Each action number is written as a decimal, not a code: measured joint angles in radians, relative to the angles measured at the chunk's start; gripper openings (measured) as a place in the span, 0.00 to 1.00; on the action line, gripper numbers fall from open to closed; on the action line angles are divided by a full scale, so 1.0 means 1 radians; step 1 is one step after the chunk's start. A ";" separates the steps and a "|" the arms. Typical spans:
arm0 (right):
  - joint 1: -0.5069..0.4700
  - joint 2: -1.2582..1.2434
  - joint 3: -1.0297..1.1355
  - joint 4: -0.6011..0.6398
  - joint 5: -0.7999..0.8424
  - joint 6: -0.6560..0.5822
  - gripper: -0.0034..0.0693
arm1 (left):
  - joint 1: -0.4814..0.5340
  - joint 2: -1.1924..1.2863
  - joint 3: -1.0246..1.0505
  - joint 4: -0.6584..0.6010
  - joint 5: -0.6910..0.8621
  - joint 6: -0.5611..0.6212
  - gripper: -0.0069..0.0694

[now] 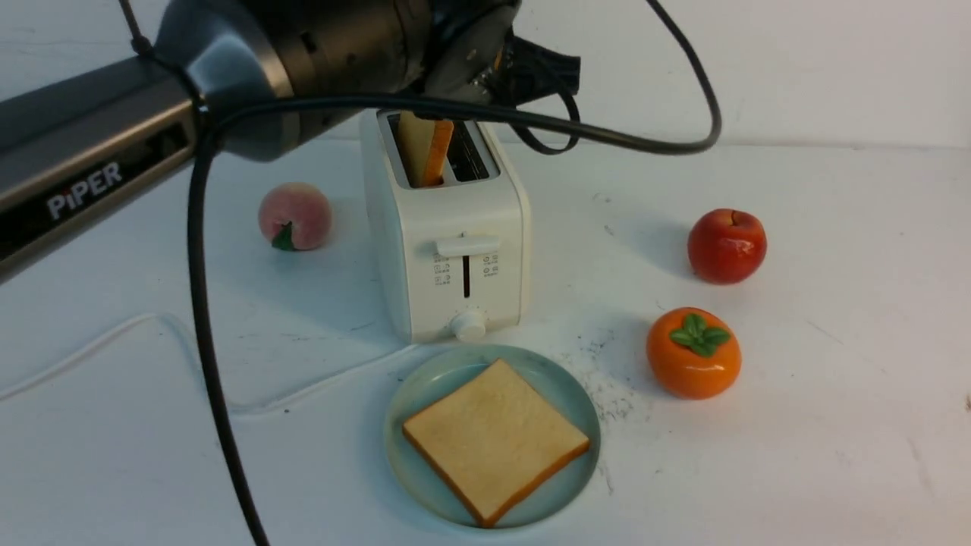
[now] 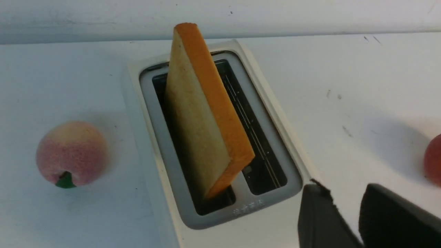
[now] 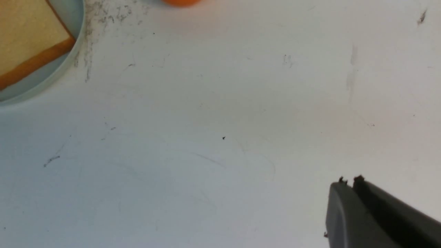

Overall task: Take toasted bread from bread machine on white table place on plate.
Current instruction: 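Reach for a toast slice standing in the toaster with the left gripper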

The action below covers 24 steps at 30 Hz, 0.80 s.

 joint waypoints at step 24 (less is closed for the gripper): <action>0.000 0.000 0.000 0.000 -0.001 0.000 0.11 | -0.001 0.185 0.000 0.312 -0.052 -0.093 0.67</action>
